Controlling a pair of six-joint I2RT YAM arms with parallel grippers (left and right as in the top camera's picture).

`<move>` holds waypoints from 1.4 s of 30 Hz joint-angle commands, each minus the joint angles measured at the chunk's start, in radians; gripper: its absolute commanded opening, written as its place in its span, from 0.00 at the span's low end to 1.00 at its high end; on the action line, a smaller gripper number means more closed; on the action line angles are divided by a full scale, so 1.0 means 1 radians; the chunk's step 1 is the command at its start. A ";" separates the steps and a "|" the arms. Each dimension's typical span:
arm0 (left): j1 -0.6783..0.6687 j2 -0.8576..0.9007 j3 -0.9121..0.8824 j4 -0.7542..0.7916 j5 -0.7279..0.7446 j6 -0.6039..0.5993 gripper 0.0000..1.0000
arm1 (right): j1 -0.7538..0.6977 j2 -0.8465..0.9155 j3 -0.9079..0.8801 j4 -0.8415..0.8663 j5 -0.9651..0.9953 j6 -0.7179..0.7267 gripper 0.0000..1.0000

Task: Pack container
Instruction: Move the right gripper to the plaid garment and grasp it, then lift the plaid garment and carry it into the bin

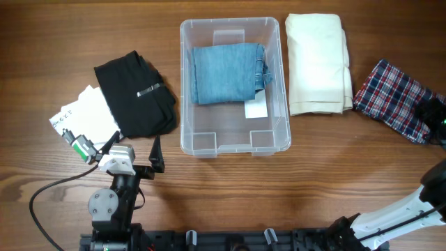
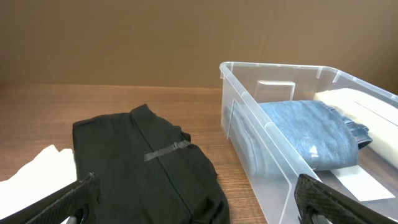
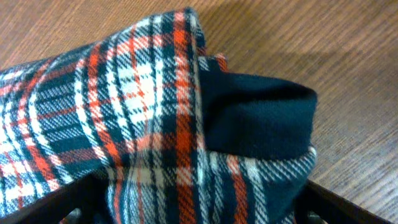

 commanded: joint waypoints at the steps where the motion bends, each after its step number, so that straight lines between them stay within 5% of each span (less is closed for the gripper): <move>1: 0.006 -0.002 -0.006 0.000 0.012 0.008 1.00 | 0.010 0.072 -0.021 -0.022 -0.138 0.011 0.75; 5: 0.006 -0.002 -0.006 0.000 0.011 0.008 1.00 | 0.010 0.072 -0.021 -0.054 -0.166 0.089 0.35; 11: 0.006 -0.002 -0.006 0.000 0.011 0.008 1.00 | 0.006 0.031 -0.020 -0.101 -0.166 0.187 0.04; 24: 0.006 -0.002 -0.006 0.000 0.011 0.008 1.00 | -0.019 -0.492 -0.016 -0.138 -0.129 0.327 0.04; 31: 0.006 -0.002 -0.006 0.000 0.012 0.008 1.00 | 0.014 -0.689 -0.016 -0.191 -0.512 0.344 0.04; 35: 0.006 -0.002 -0.006 0.000 0.011 0.008 1.00 | 0.167 -0.795 -0.016 -0.221 -0.653 0.344 0.04; 42: 0.006 -0.002 -0.006 0.000 0.011 0.008 1.00 | 0.608 -0.886 -0.016 -0.187 -0.542 0.373 0.04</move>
